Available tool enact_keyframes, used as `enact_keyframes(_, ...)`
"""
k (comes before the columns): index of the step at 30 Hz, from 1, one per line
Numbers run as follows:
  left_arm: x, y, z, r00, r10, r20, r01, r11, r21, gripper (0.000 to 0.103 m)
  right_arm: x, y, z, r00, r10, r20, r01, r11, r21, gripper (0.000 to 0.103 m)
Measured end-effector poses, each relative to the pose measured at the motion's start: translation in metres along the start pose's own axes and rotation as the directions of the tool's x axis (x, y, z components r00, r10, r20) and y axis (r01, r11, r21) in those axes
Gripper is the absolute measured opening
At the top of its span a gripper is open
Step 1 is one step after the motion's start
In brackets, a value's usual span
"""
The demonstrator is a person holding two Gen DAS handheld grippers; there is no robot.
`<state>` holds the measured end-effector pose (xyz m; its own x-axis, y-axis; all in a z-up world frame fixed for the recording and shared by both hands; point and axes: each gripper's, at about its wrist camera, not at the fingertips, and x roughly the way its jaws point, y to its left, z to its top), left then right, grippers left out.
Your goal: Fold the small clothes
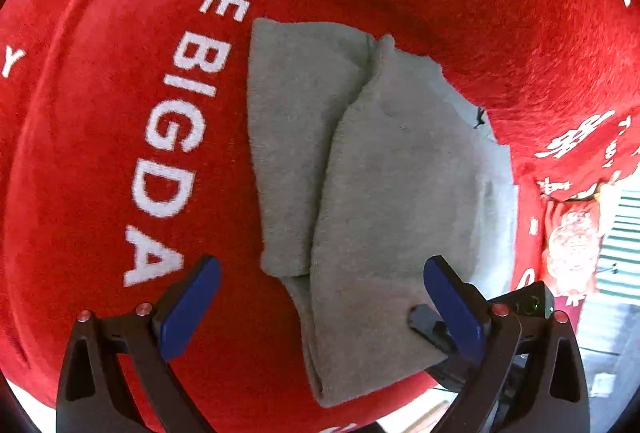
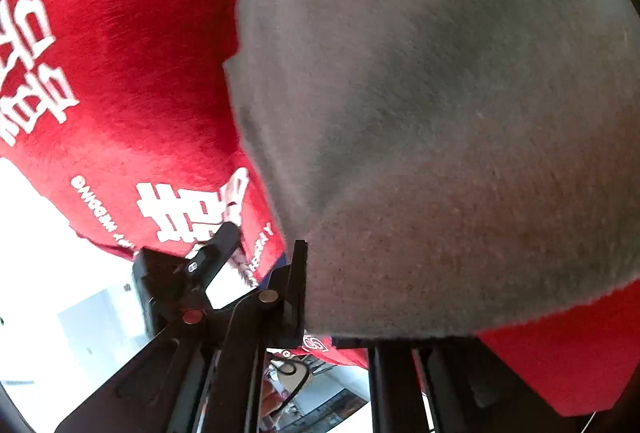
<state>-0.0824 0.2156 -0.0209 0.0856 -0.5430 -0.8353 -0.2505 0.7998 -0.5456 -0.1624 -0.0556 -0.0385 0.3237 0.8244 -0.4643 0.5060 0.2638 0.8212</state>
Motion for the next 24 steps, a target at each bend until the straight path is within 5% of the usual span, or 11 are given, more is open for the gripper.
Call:
enact_keyframes(6,0.014,-0.016,0.008,0.985,-0.167,-0.037,0.166,0.986,-0.012,0.101,-0.017,0.04,0.006,0.996,0.093,0.007,-0.092,0.992,-0.091,0.009)
enact_keyframes(11,0.025,-0.046,0.027,0.977,-0.21,-0.045,0.212,0.976,0.05,0.101,-0.021,0.049,0.009,0.999,0.053,-0.006,-0.053,0.987,-0.15,0.009)
enact_keyframes(18,0.047,-0.085,0.029,1.0,0.002,-0.026,0.003,0.979,0.204,0.1,-0.01,0.023,-0.002,0.996,-0.062,-0.064,0.054,0.991,-0.123,0.009)
enact_keyframes(19,0.048,-0.084,0.027,0.999,0.027,-0.025,-0.021,0.976,0.217,0.092,-0.008,0.022,-0.003,0.995,-0.076,-0.07,0.067,0.99,-0.121,0.009)
enact_keyframes(24,0.055,-0.085,0.021,0.993,0.118,-0.021,-0.109,0.961,0.256,0.085,-0.01,0.019,-0.006,0.953,-0.276,-0.125,0.251,0.951,-0.179,0.024)
